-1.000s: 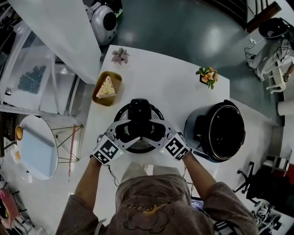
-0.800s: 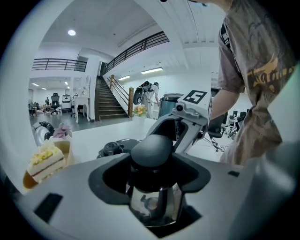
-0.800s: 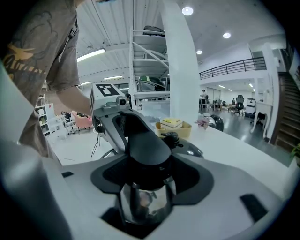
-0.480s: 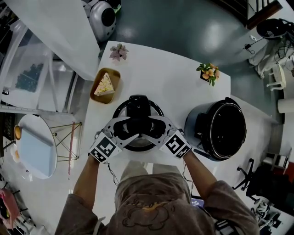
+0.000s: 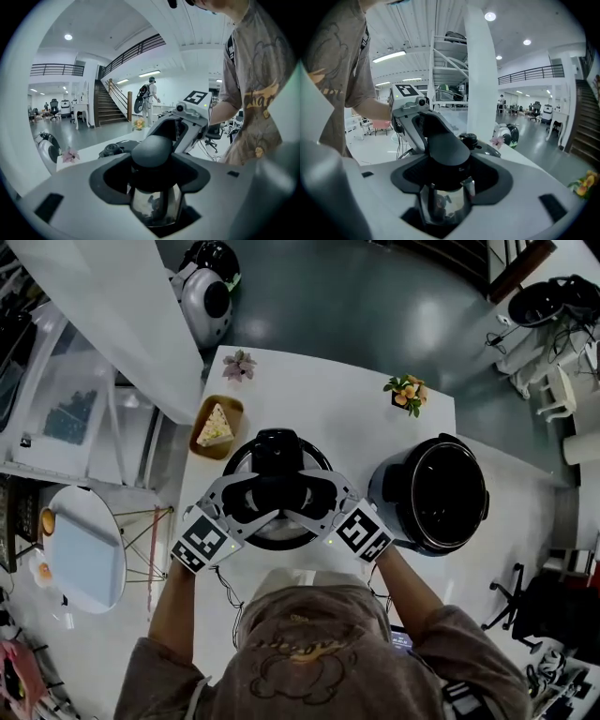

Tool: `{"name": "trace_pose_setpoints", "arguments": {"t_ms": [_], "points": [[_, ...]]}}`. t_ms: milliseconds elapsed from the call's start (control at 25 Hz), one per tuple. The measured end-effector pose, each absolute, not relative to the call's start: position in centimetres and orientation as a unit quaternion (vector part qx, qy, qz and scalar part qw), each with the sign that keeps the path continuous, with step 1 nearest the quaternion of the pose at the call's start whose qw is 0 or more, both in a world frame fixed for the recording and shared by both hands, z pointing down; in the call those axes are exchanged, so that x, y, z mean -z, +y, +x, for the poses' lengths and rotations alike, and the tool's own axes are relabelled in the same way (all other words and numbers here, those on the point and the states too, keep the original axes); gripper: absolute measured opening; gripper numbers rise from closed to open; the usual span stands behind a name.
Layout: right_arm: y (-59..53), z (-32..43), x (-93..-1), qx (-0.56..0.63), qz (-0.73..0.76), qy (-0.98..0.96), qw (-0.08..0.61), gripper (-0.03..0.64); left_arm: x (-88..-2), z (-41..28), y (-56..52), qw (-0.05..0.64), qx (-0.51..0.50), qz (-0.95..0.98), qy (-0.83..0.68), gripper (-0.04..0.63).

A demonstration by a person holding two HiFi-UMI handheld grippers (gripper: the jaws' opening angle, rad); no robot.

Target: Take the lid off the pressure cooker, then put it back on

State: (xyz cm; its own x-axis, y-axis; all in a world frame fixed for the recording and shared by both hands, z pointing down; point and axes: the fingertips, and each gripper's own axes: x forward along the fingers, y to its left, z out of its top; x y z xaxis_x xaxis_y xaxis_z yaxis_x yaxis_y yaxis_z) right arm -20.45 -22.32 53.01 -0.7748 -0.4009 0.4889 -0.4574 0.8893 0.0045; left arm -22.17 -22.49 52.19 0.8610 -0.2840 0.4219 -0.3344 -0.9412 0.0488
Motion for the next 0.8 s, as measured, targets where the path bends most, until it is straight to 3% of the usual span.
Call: {"name": "trace_pose_setpoints", "arguments": {"t_ms": [400, 800], "points": [[-21.9, -18.5, -44.2, -0.049, 0.269, -0.932, 0.239, 0.267, -43.5, -20.2, -22.1, 0.038, -0.201, 0.97, -0.134, 0.27], [-22.0, -11.1, -39.4, -0.042, 0.349, -0.904, 0.243, 0.267, -38.9, -12.8, -22.6, 0.002, -0.184, 0.981, -0.067, 0.27]]}}
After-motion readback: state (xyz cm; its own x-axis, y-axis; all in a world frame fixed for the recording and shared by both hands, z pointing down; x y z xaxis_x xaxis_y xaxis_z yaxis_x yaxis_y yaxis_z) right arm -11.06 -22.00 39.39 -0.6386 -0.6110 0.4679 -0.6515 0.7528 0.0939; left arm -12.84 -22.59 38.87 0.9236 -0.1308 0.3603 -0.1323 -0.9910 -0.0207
